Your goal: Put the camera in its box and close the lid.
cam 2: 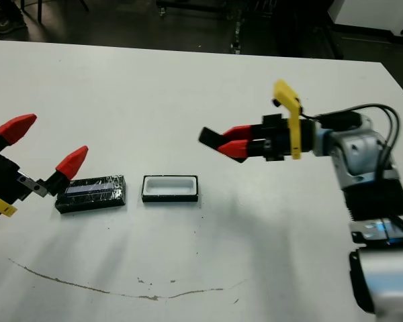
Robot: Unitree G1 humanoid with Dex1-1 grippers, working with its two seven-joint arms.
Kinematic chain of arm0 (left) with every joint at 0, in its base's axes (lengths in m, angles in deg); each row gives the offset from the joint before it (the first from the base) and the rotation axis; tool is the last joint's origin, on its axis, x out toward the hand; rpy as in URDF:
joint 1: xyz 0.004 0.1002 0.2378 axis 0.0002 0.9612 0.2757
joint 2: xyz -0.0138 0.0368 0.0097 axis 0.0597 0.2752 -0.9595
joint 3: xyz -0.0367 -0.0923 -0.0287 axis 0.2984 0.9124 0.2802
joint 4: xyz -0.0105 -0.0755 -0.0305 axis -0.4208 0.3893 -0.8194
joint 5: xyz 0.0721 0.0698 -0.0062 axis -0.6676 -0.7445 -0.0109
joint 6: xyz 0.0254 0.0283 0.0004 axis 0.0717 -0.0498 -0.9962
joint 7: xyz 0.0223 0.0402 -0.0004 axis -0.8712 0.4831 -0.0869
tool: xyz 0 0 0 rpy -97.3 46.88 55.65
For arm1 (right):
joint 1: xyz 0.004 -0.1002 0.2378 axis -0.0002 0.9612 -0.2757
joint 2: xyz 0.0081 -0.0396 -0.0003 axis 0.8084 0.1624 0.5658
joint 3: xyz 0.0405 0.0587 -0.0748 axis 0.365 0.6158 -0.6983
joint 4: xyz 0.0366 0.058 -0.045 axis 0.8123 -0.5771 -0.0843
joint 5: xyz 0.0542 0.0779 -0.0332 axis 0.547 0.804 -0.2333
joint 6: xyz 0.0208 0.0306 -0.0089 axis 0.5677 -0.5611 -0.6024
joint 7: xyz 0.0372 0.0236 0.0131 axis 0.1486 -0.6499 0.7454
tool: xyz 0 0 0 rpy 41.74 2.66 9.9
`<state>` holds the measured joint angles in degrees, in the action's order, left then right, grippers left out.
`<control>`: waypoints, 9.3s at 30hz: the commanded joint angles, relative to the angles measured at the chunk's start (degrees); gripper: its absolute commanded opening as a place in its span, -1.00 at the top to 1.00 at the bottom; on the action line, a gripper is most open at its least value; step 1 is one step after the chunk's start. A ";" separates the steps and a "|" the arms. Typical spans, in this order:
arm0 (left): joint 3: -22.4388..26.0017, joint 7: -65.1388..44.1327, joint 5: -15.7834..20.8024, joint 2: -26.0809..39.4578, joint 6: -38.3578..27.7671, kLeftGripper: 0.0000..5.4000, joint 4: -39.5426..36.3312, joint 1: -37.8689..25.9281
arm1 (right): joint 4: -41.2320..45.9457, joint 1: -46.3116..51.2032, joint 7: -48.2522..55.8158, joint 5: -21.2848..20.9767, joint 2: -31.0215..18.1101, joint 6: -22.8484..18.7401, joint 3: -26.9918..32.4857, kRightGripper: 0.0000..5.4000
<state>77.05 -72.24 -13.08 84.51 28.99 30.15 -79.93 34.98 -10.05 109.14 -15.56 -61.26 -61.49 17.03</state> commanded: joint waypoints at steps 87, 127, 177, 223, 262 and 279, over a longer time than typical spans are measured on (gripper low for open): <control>-0.21 -1.64 0.55 -0.02 0.83 -1.00 1.92 -1.04 | -7.37 0.56 -4.76 -12.19 13.10 8.03 -6.19 0.37; -0.17 -1.71 0.12 -0.05 0.37 -1.00 1.93 -0.93 | -8.43 1.24 -3.20 -14.36 11.74 10.04 -7.25 0.37; -0.81 -1.69 -0.61 -0.71 -0.15 -1.00 2.37 -0.88 | -13.86 -5.94 3.90 -15.21 8.83 14.86 -6.98 -0.99; -22.98 -55.82 -7.41 26.39 -3.01 -1.00 39.39 -41.80 | 39.94 26.19 -54.02 0.57 4.90 -5.53 24.94 0.81; -24.33 -55.33 -10.86 21.83 -3.09 -1.00 38.54 -30.46 | 40.14 27.31 -56.17 -1.74 2.91 -4.19 21.80 1.00; -26.40 -52.55 -11.09 20.91 6.95 -1.00 37.60 -29.81 | 39.68 27.38 -55.35 -1.80 2.29 -3.18 21.35 1.00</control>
<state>50.80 -125.49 -23.53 105.78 35.26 68.15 -110.24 75.21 16.65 53.46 -17.12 -57.93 -65.10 38.42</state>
